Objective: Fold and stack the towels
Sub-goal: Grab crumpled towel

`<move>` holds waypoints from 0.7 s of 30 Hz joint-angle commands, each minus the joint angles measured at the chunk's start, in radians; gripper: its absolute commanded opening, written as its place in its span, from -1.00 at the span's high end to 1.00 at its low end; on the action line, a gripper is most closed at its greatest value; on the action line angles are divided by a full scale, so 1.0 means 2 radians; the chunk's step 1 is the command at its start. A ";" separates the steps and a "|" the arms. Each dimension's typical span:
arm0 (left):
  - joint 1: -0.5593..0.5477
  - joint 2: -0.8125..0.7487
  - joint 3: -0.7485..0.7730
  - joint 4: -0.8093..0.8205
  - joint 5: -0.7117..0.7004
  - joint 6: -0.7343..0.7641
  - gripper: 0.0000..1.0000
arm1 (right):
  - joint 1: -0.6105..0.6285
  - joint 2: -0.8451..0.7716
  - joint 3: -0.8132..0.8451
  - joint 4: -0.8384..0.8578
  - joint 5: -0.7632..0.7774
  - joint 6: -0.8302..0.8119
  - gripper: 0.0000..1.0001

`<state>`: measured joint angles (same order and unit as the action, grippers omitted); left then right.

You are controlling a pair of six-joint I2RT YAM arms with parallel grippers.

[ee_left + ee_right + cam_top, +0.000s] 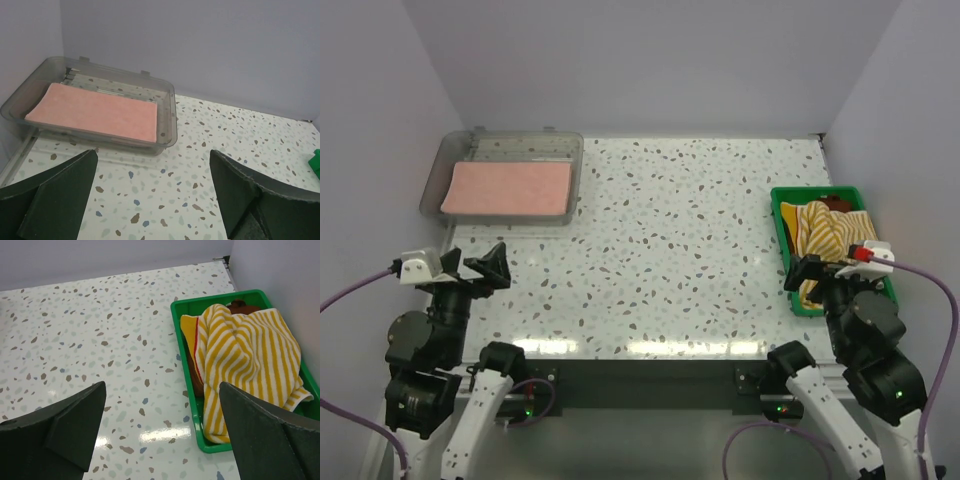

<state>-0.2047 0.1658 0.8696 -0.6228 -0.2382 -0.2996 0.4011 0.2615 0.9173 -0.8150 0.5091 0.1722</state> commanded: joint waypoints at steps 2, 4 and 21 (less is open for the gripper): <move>-0.003 0.021 -0.004 0.021 -0.014 -0.013 -1.00 | 0.003 0.039 0.008 0.018 -0.005 0.018 -0.97; -0.003 0.025 -0.005 0.021 -0.014 -0.015 -1.00 | 0.002 0.075 0.015 0.022 0.001 0.023 -0.97; -0.003 0.140 0.036 -0.057 0.077 -0.025 -1.00 | -0.135 0.536 0.150 -0.001 0.127 0.103 -0.97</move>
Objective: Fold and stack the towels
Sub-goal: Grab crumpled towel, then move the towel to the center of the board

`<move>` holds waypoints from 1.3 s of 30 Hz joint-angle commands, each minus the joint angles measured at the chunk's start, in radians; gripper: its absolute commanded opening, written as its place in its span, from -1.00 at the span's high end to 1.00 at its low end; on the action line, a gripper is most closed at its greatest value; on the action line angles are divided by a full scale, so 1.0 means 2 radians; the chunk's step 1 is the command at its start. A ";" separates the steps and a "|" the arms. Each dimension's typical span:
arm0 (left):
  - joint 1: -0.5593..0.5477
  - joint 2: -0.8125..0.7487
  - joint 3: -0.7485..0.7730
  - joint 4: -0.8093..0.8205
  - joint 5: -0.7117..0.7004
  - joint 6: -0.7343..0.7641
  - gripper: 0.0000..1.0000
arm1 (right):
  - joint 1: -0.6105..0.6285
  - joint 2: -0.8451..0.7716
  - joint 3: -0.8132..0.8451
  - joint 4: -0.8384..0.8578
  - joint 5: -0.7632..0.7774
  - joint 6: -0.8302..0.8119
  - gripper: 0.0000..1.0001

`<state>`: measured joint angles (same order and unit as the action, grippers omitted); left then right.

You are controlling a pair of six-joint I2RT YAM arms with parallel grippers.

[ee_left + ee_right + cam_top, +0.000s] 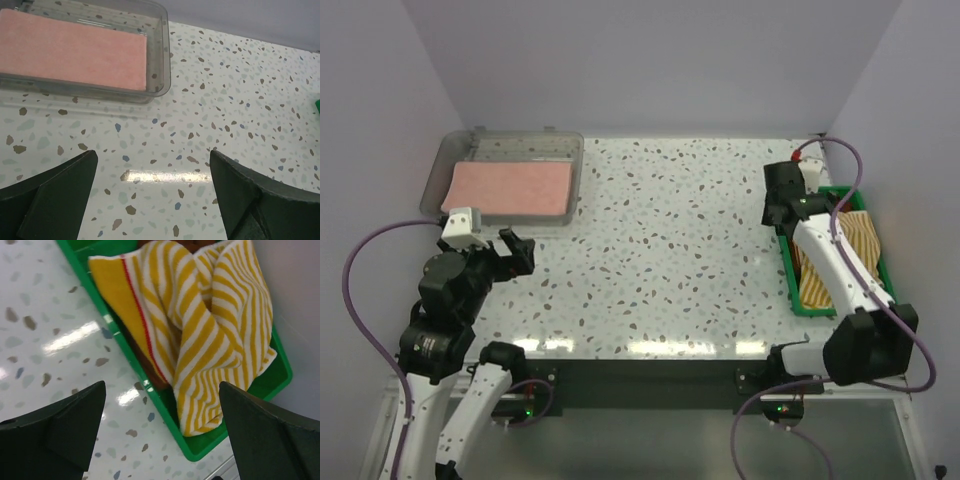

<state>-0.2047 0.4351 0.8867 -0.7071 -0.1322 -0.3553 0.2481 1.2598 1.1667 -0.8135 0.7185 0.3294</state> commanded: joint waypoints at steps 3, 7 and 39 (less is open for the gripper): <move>-0.003 0.000 0.028 -0.021 0.034 0.002 -1.00 | -0.119 0.083 0.035 0.014 0.011 0.037 -0.97; -0.003 -0.007 0.025 -0.025 0.036 0.005 -1.00 | -0.169 0.124 0.042 0.060 -0.043 0.041 -0.97; -0.003 0.040 0.055 -0.011 0.063 -0.009 -1.00 | 0.104 0.106 0.352 0.019 -0.304 -0.090 1.00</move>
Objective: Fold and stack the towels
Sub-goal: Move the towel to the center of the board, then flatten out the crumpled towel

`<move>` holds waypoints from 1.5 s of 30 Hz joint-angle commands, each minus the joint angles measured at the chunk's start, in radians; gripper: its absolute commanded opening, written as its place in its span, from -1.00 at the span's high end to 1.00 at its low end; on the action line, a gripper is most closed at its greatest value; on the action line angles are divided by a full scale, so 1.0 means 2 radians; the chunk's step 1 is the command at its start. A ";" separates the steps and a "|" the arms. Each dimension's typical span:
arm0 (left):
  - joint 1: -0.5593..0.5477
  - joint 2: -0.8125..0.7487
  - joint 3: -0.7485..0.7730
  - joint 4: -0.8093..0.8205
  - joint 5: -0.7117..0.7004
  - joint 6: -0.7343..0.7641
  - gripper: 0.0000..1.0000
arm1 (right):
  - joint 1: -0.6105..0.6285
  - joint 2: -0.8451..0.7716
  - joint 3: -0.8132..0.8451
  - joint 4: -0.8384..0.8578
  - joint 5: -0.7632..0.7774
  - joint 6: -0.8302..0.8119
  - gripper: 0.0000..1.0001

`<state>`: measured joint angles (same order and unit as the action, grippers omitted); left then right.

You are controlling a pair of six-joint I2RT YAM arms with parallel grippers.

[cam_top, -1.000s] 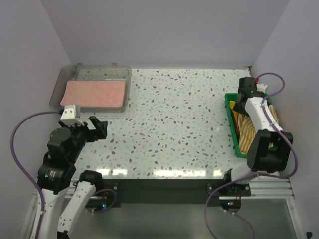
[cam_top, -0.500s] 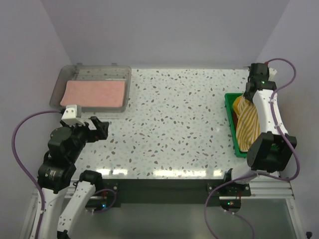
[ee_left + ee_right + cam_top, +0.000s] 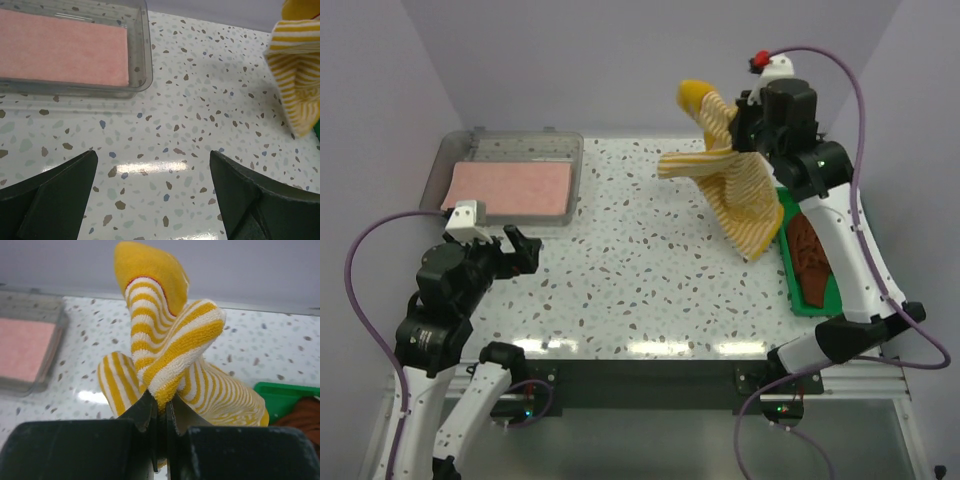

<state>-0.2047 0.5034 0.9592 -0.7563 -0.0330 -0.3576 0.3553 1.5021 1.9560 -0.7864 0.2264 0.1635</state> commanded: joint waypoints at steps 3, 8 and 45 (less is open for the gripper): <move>-0.004 0.008 0.018 0.015 0.014 -0.010 -1.00 | 0.139 -0.028 -0.131 0.012 -0.078 0.013 1.00; -0.009 0.008 0.011 0.015 0.014 -0.010 -1.00 | 0.275 -0.032 -0.291 0.033 -0.098 0.070 0.22; -0.197 0.547 0.046 0.298 0.076 -0.087 -0.68 | 0.017 0.188 -0.367 0.214 -0.053 0.191 0.24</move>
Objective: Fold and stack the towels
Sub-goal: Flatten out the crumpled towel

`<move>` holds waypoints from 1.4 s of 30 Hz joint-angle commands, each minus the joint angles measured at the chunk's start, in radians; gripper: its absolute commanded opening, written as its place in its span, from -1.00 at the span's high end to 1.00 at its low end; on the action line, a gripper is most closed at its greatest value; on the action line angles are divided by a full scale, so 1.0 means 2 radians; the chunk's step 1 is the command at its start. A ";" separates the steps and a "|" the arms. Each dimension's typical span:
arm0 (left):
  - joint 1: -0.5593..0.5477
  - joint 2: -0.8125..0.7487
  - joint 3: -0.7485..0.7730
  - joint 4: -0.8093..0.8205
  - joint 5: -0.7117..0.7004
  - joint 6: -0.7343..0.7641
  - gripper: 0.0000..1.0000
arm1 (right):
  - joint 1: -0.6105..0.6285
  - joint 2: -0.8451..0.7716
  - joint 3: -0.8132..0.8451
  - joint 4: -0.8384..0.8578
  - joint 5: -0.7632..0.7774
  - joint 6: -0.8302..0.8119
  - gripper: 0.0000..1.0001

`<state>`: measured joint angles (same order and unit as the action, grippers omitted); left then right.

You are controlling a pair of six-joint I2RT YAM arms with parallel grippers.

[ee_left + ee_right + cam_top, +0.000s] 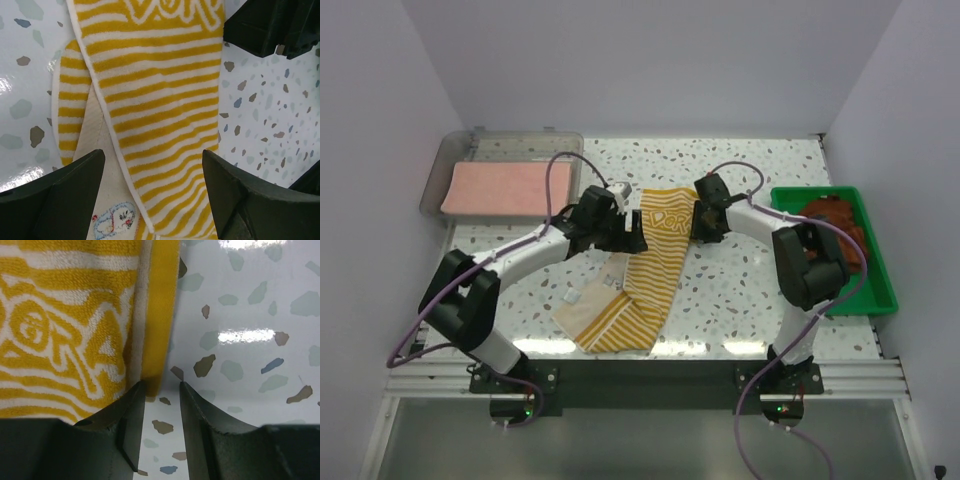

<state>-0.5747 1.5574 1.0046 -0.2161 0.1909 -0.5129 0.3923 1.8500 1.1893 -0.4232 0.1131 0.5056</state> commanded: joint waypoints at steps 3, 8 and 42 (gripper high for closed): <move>-0.025 0.047 0.030 0.025 -0.052 -0.004 -0.68 | -0.001 0.023 0.017 0.040 0.002 0.020 0.22; -0.036 0.074 0.033 0.016 -0.084 -0.003 -0.68 | -0.001 0.025 0.019 0.046 -0.002 0.021 0.14; -0.033 -0.054 -0.106 -0.082 -0.132 -0.074 1.00 | 0.013 -0.013 0.028 -0.110 0.124 -0.099 1.00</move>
<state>-0.6525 1.5558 0.8467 -0.2691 -0.0326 -0.6205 0.4309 1.8942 1.2587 -0.5541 0.2909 0.3626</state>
